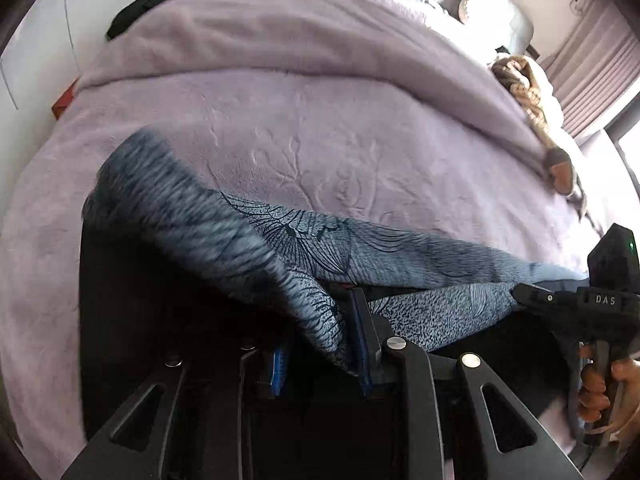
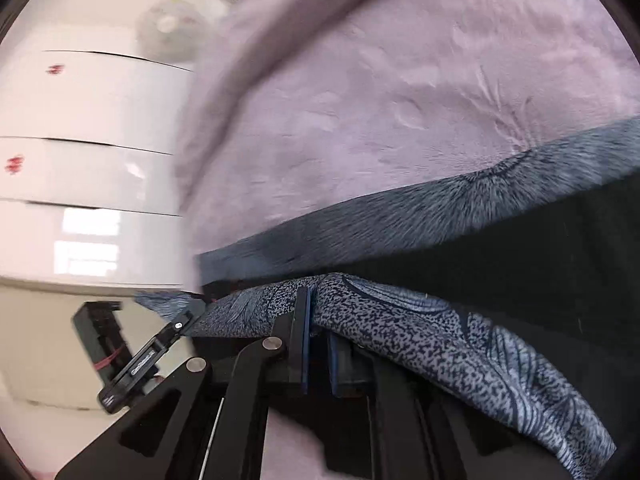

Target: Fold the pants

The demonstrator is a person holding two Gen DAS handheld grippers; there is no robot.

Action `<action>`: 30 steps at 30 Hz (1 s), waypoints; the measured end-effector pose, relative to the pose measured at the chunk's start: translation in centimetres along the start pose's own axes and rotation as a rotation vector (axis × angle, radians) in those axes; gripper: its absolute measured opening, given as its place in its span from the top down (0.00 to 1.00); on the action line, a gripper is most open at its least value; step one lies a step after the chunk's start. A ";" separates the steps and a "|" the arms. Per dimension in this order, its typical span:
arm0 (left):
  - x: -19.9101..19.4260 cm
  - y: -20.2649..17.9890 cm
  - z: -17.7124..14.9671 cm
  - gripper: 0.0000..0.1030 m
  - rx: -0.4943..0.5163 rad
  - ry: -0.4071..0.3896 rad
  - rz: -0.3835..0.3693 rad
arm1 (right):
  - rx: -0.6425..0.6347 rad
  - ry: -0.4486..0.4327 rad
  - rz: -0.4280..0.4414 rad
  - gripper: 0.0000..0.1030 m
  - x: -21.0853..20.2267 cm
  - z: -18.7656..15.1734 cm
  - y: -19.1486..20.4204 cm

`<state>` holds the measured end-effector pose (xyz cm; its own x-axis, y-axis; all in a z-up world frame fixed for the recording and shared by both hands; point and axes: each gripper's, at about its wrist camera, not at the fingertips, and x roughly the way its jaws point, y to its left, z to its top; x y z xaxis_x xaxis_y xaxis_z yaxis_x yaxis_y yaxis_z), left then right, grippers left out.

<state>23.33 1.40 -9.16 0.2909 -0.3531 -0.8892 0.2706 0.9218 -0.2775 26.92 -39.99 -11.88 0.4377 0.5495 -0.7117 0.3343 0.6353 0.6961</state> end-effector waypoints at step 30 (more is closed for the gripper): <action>-3.1 -15.6 -8.4 0.27 0.290 0.198 -0.074 | 0.137 -0.208 -0.140 0.38 -16.4 -13.2 -5.4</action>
<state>10.49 -10.58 -5.12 0.0852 -0.3536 -0.9315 0.5417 0.8011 -0.2546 6.93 -45.32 -5.23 0.5364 0.3293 -0.7771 0.5074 0.6100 0.6087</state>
